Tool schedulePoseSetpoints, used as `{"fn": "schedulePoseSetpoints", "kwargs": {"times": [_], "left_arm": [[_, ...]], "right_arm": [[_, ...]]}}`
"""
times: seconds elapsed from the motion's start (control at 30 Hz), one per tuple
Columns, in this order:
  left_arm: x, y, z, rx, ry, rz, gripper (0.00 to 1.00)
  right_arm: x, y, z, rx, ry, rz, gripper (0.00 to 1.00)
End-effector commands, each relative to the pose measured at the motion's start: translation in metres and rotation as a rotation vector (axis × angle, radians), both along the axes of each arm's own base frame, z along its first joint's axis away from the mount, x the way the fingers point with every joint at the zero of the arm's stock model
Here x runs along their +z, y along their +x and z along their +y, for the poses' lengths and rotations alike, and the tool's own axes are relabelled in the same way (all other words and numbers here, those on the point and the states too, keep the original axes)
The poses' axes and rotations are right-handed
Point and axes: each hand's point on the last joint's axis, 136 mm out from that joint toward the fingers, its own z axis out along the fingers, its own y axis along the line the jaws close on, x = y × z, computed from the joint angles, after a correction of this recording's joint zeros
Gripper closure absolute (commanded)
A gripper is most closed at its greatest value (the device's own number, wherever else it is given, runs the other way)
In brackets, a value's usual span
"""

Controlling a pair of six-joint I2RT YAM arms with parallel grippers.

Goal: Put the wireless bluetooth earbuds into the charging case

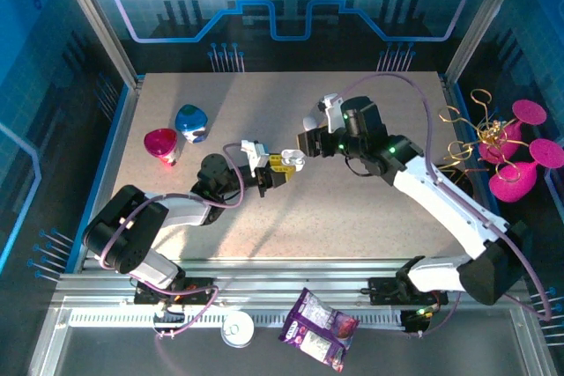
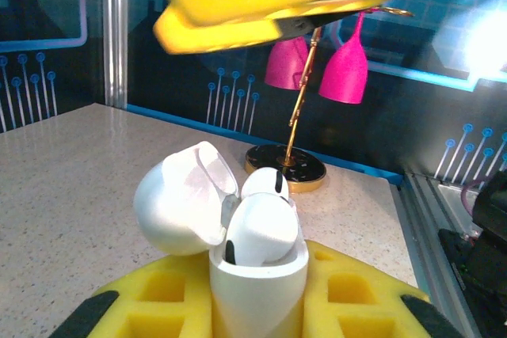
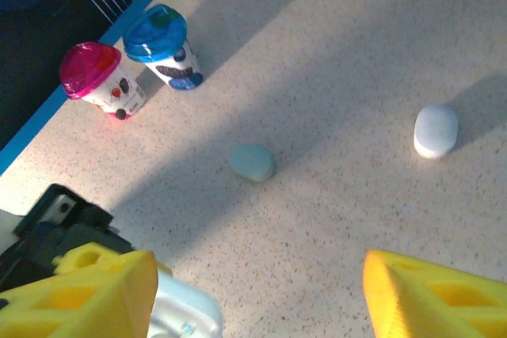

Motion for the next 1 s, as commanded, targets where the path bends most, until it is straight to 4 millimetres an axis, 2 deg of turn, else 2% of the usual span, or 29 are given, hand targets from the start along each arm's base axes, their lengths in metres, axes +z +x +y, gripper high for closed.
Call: {"fn": "schedulePoseSetpoints", "kwargs": {"times": [0.0, 0.23, 0.53, 0.7, 0.87, 0.97], "left_arm": [[0.009, -0.015, -0.001, -0.057, -0.005, -0.111, 0.83], [0.011, -0.015, 0.001, -0.043, -0.004, -0.112, 0.82], [0.011, -0.003, 0.002, 0.002, -0.021, -0.056, 0.83], [0.011, 0.005, 0.001, 0.018, -0.03, -0.004, 0.83], [0.012, 0.005, 0.003, -0.009, -0.06, 0.065, 0.83], [0.019, -0.005, 0.004, -0.088, -0.083, 0.099, 0.82]], "right_arm": [[-0.01, -0.005, 0.009, 0.035, 0.029, 0.148, 0.31], [-0.036, -0.011, 0.018, 0.11, -0.02, 0.28, 0.31], [-0.04, -0.039, 0.013, 0.207, -0.062, 0.3, 0.31], [-0.033, -0.046, 0.006, 0.221, -0.066, 0.256, 0.31], [-0.002, -0.053, 0.012, 0.335, 0.0, 0.075, 0.31], [0.012, -0.068, 0.021, 0.477, 0.065, -0.051, 0.31]]}}
